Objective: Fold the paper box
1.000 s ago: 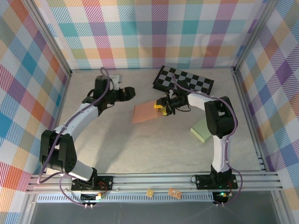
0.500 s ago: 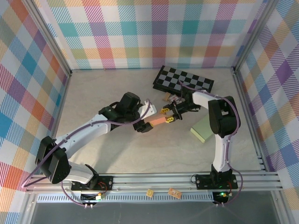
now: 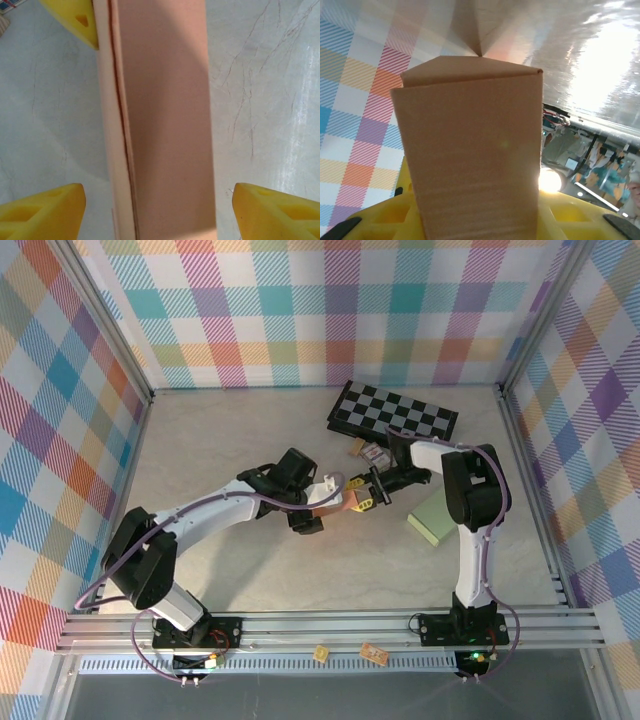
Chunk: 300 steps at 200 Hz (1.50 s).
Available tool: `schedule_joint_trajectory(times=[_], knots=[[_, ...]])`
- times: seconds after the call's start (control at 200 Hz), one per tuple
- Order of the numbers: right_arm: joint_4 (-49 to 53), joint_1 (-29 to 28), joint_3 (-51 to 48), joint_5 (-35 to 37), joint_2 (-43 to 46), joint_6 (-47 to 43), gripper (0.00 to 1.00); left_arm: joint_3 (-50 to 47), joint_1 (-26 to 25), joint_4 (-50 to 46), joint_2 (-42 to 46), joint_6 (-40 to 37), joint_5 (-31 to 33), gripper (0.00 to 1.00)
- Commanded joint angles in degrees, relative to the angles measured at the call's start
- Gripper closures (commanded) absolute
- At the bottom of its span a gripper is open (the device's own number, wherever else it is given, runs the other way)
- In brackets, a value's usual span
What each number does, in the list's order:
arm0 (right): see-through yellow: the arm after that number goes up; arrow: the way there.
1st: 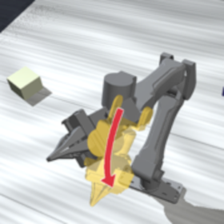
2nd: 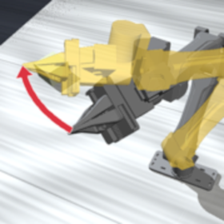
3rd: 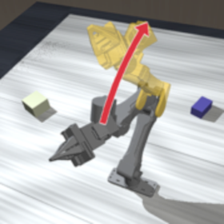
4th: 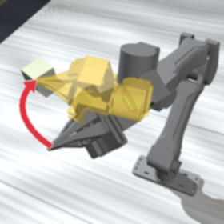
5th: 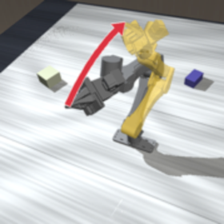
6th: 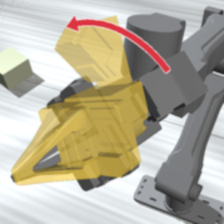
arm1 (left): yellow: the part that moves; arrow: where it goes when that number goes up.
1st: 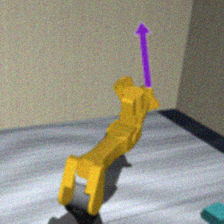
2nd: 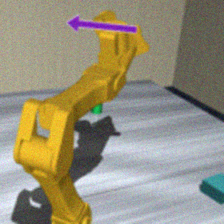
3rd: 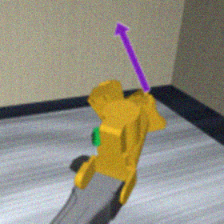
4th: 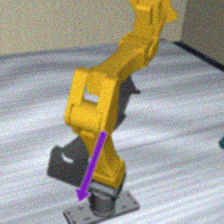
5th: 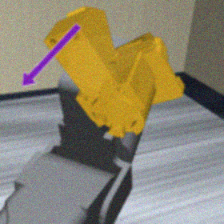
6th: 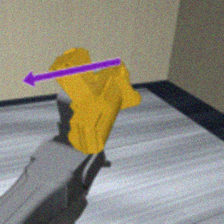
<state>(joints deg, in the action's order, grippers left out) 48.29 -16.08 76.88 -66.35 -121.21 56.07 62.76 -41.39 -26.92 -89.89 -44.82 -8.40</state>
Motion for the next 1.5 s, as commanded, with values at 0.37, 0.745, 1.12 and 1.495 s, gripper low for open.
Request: schedule_joint_trajectory(times=[0.37,0.745,1.12,1.495], knots=[[-2.1,0.9,-3.0,6.9,-1.0,10.3,0.53,3.1,-0.8,-0.7,-3.1,-1.0,-0.5,0.33],[-0.8,2.6,-0.9,10.5,2.0,8.6,0.32,5.4,-0.8,-2.3,-5.7,-1.3,-2.4,0.43],[1.2,5.6,3.1,24.8,14.8,6.0,0.25,5.5,-0.4,-3.0,-5.2,-1.1,-2.9,0.50],[-2.8,5.0,-4.4,36.7,30.4,23.8,0.36,5.8,-0.4,-3.5,-5.1,0.3,-3.4,0.55]])
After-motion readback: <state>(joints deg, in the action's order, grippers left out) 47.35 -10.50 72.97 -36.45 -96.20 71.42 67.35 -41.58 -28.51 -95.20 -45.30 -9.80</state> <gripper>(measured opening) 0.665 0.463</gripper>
